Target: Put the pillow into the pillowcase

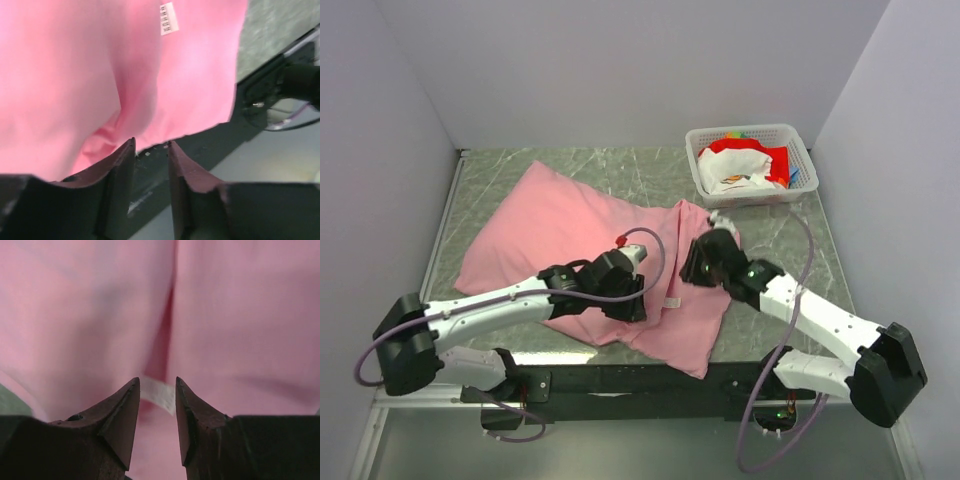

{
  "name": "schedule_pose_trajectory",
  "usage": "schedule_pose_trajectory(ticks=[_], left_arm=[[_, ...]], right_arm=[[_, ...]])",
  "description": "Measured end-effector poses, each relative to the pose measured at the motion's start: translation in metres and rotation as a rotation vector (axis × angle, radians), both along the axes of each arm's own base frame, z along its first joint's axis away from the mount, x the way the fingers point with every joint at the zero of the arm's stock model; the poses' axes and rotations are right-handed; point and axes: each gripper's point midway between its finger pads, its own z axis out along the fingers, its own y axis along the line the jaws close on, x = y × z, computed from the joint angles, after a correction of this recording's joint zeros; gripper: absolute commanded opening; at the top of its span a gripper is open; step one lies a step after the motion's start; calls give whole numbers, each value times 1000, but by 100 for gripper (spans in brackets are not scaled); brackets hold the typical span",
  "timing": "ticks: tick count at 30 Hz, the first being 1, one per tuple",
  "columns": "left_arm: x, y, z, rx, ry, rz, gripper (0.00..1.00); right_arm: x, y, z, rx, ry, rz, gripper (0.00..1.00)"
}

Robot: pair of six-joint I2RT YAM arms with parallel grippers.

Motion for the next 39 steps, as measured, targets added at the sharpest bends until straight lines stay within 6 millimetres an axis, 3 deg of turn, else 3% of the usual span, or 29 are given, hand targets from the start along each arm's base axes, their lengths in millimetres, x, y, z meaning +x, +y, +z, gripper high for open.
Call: schedule_pose_trajectory(ticks=[3,7,10,11,12,14,15,18,27,35,39], left_arm=[[1,-8,-15,58,-11,-46,56],[1,-14,-34,124,-28,-82,55],[5,-13,-49,173,-38,-86,47],[7,-13,-54,189,-41,-83,41],[9,-12,-59,204,-46,-79,29],[15,-12,-67,241,-60,-66,20],[19,-12,-70,259,-68,-58,12],[27,-9,-76,294,-91,-26,1],[29,6,-49,114,-95,171,1],[24,13,-48,-27,-38,308,1],[25,10,-47,-47,-30,324,1]], right_arm=[[-44,-2,-53,-16,105,23,45],[-64,1,-77,-18,152,17,47],[-65,16,-75,9,135,30,47],[-66,21,-74,22,129,36,47],[-67,26,-73,33,124,42,47],[-68,31,-73,47,122,46,47],[-69,33,-74,52,120,43,46],[-72,36,-76,55,118,44,43],[-81,55,-85,63,129,86,35],[-78,70,-83,113,121,107,45],[-80,80,-88,132,135,127,45]])
